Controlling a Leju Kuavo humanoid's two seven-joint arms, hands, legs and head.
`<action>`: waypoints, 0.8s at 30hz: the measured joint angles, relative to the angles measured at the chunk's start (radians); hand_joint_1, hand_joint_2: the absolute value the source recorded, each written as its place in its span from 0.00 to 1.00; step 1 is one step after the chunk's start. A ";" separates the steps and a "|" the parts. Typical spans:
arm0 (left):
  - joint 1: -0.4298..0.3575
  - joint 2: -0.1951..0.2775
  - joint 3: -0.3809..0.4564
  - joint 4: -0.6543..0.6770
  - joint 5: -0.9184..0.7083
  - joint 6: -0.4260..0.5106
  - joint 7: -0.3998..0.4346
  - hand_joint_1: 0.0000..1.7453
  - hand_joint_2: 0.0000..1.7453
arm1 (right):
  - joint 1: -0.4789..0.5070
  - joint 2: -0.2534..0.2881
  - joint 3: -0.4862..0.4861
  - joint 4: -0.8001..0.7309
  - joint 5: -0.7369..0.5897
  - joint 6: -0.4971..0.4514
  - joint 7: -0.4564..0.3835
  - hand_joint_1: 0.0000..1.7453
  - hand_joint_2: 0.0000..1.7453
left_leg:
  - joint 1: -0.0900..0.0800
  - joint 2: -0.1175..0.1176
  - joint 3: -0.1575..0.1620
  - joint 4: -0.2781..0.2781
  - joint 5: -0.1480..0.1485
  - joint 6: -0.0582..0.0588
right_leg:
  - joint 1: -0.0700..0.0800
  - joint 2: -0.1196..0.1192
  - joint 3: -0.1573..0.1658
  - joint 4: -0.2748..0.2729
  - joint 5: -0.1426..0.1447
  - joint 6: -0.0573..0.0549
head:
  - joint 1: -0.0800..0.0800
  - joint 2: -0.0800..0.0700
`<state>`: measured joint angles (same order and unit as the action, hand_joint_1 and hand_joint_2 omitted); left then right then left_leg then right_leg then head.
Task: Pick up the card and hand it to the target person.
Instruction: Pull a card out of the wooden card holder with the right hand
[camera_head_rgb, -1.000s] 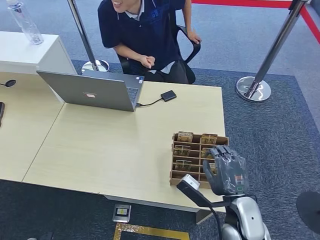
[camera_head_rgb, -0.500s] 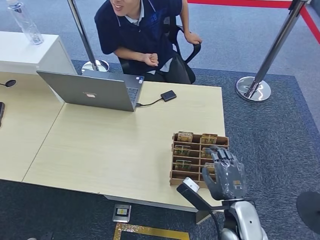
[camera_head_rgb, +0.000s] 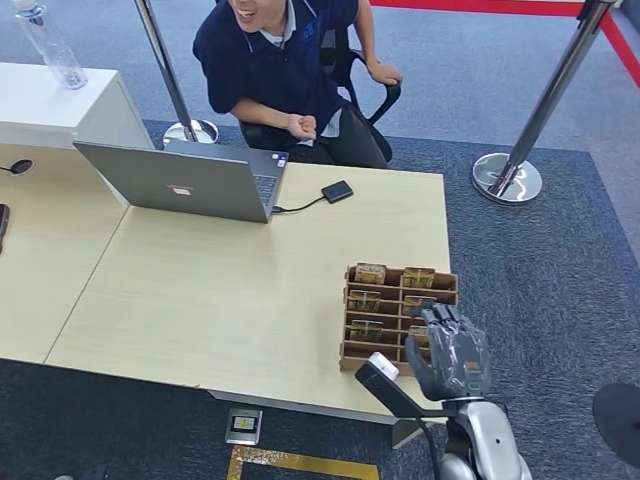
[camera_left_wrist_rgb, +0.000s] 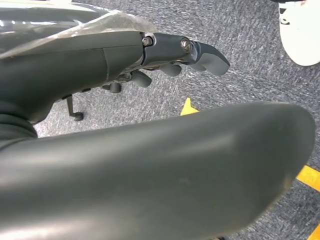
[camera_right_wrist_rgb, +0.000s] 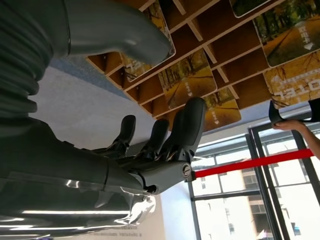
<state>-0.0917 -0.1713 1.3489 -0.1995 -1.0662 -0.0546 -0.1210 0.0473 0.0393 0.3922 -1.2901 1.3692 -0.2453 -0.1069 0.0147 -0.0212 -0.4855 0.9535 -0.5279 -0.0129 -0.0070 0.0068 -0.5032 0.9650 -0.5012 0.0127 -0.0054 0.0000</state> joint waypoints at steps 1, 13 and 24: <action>0.000 0.000 0.000 0.000 0.000 0.000 0.000 0.00 0.00 | -0.001 0.001 -0.003 0.004 -0.001 0.000 0.000 0.44 1.00 | 0.000 0.000 0.000 0.000 0.000 0.000 | 0.000 0.000 0.000 0.000 0.000 0.000 | 0.000 0.000; 0.000 0.000 0.000 0.000 -0.001 0.002 0.003 0.00 0.00 | -0.009 0.011 -0.037 0.031 -0.004 -0.003 0.002 0.45 1.00 | 0.000 0.000 0.000 0.000 0.000 0.000 | 0.000 0.000 0.000 0.000 0.000 0.000 | 0.000 0.000; 0.000 0.000 0.000 0.000 -0.002 0.002 0.003 0.00 0.00 | -0.010 0.019 -0.052 0.043 -0.002 -0.004 -0.001 0.45 1.00 | 0.000 0.000 0.000 0.000 0.000 0.000 | 0.000 0.000 0.000 0.000 0.000 0.000 | 0.000 0.000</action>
<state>-0.0914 -0.1713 1.3489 -0.1995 -1.0678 -0.0525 -0.1179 0.0376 0.0581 0.3406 -1.2471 1.3676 -0.2494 -0.1080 0.0147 -0.0212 -0.4855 0.9535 -0.5279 -0.0129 -0.0070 0.0068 -0.5032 0.9650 -0.5012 0.0127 -0.0053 0.0000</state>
